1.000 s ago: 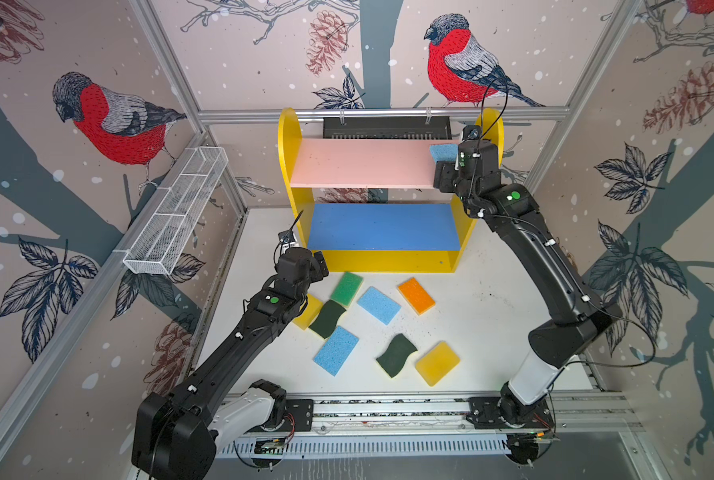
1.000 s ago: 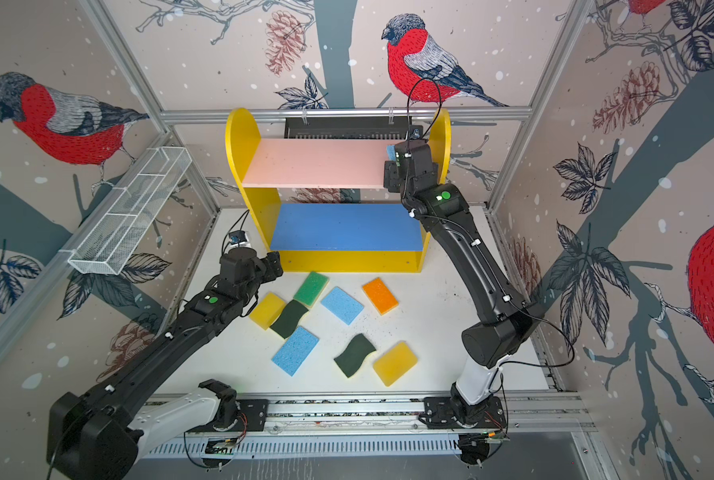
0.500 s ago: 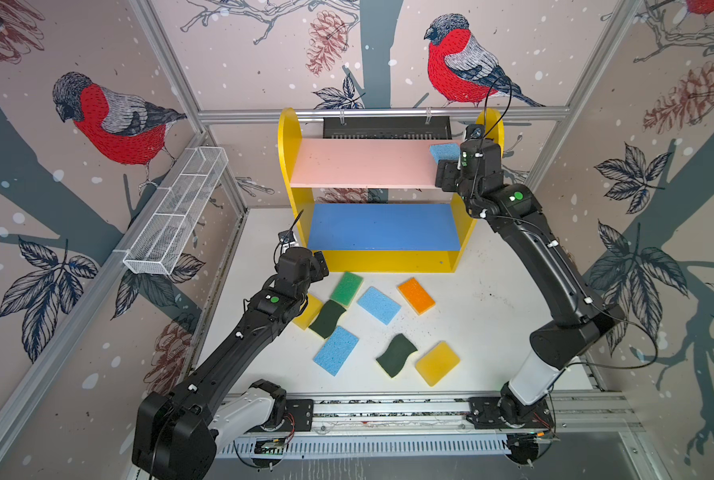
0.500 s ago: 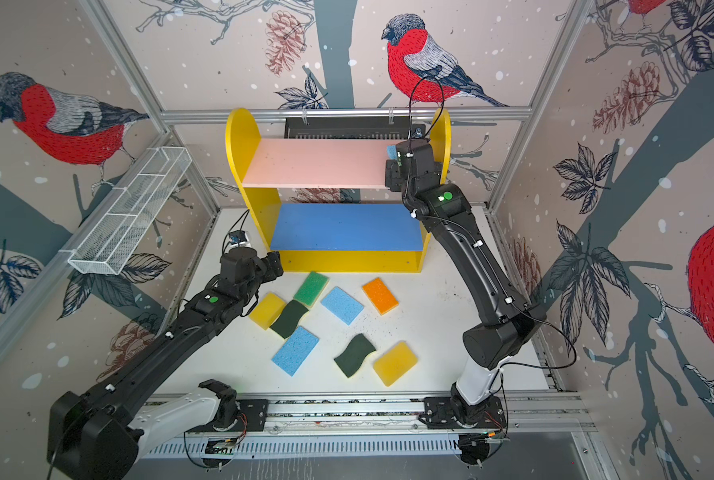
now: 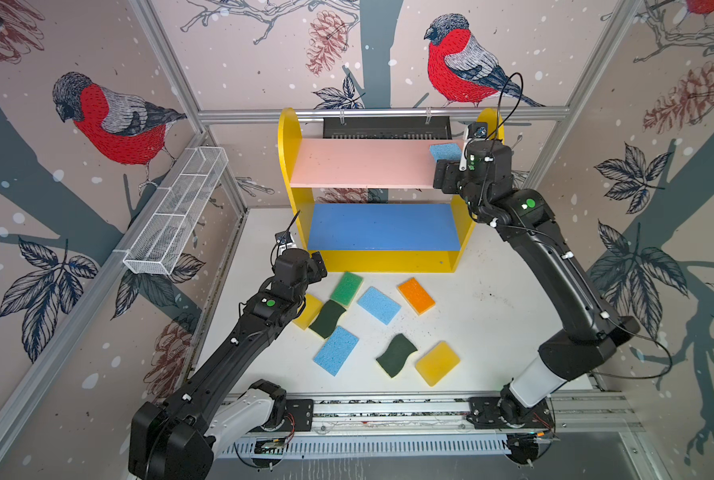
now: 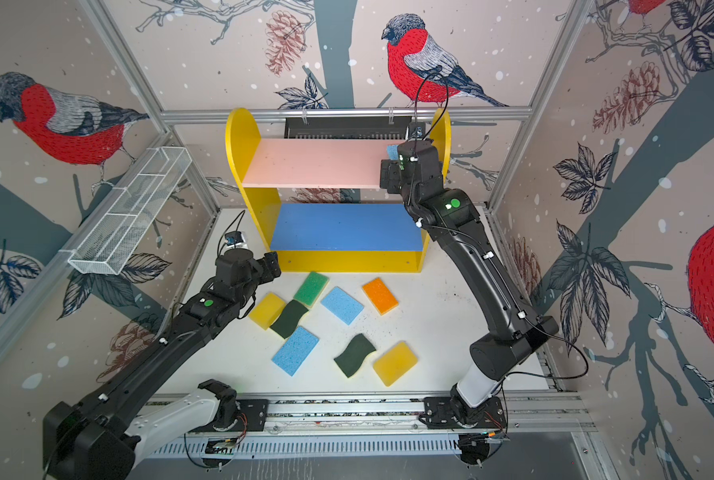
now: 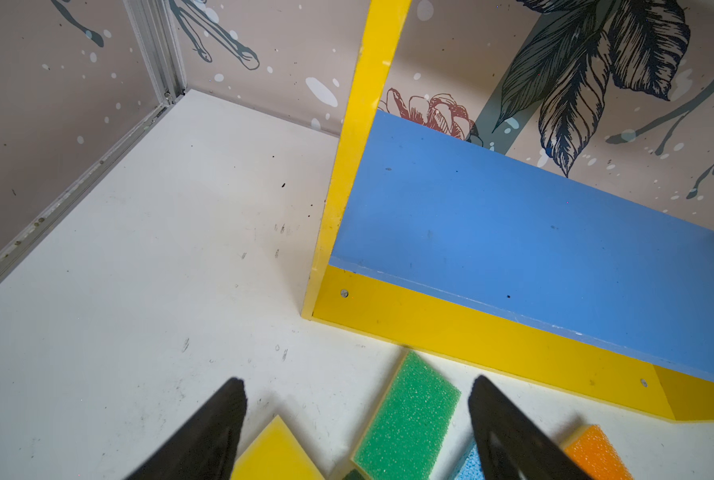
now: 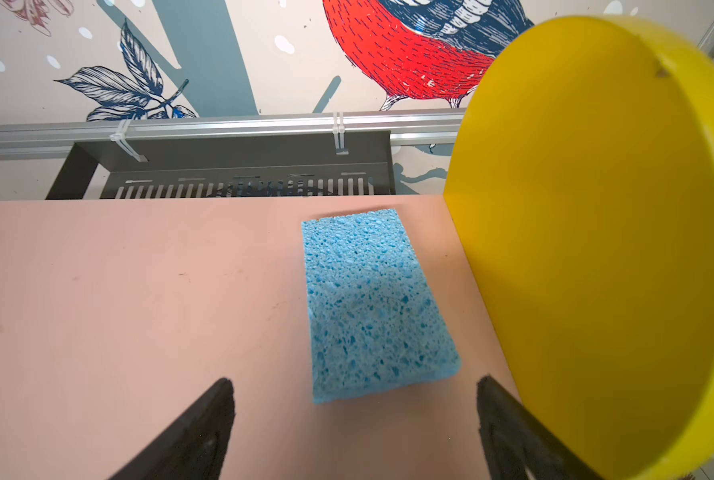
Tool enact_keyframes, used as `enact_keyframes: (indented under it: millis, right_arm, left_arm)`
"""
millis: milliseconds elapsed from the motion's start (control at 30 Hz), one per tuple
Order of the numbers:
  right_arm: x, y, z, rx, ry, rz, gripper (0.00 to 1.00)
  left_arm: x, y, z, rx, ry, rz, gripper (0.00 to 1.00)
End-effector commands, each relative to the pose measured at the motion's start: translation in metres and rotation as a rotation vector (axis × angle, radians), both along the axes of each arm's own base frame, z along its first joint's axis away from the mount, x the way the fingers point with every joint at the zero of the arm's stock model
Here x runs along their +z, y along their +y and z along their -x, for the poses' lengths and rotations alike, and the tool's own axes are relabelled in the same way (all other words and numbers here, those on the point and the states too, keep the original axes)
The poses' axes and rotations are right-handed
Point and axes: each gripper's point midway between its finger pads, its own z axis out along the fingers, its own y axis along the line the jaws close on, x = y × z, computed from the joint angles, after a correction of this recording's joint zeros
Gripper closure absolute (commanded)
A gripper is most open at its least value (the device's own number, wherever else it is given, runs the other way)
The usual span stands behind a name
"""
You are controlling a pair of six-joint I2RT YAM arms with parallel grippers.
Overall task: Place and organize the cleaning sponges onto the shelf
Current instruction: 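Withdraw the right gripper from the shelf while the left gripper moves over the sponges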
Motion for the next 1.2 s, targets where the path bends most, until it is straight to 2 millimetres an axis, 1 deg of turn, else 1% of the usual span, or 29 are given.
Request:
enact_keyframes:
  millis: [0, 133, 233, 333, 467, 567, 600, 633, 700, 800, 867, 1033, 1167]
  right_arm:
    - [0.005, 0.000, 0.009, 0.022, -0.011, -0.015, 0.09]
    - [0.001, 0.002, 0.023, 0.060, -0.001, -0.035, 0.09]
    - [-0.007, 0.001, 0.034, 0.081, 0.015, -0.048, 0.09]
    - [-0.020, 0.002, 0.047, 0.111, 0.036, -0.063, 0.09]
    - [-0.044, 0.000, 0.065, 0.149, 0.082, -0.093, 0.08]
    - [-0.061, -0.003, 0.077, 0.169, 0.106, -0.099, 0.08]
    - [-0.064, -0.005, 0.080, 0.169, 0.112, -0.098, 0.08]
    - [-0.072, -0.005, 0.080, 0.167, 0.130, -0.090, 0.08]
    - [-0.075, -0.009, 0.089, 0.172, 0.136, -0.100, 0.08]
    - [-0.095, -0.006, 0.099, 0.210, 0.177, -0.115, 0.08]
    - [-0.113, -0.003, 0.105, 0.236, 0.211, -0.125, 0.08]
    - [-0.163, -0.003, 0.115, 0.229, 0.309, -0.144, 0.08]
    - [-0.194, -0.002, 0.124, 0.245, 0.354, -0.181, 0.08]
  left_arm:
    - [-0.002, 0.005, 0.005, 0.017, 0.015, -0.009, 0.16]
    - [-0.009, 0.008, 0.012, 0.017, 0.035, -0.019, 0.16]
    - [-0.018, 0.009, 0.018, 0.009, 0.062, -0.029, 0.16]
    - [-0.028, 0.010, 0.022, 0.008, 0.095, -0.039, 0.16]
    - [-0.039, 0.007, 0.027, -0.011, 0.137, -0.028, 0.16]
    - [-0.045, 0.002, 0.027, -0.031, 0.150, -0.009, 0.16]
    - [-0.046, 0.000, 0.027, -0.037, 0.154, -0.001, 0.16]
    - [-0.047, -0.001, 0.027, -0.042, 0.159, 0.007, 0.17]
    - [-0.048, -0.005, 0.027, -0.054, 0.168, 0.018, 0.17]
    - [-0.052, -0.005, 0.028, -0.052, 0.189, 0.020, 0.17]
    - [-0.056, -0.004, 0.030, -0.047, 0.206, 0.016, 0.17]
    - [-0.069, 0.001, 0.037, -0.034, 0.253, -0.009, 0.17]
    - [-0.075, 0.003, 0.041, -0.025, 0.278, -0.008, 0.17]
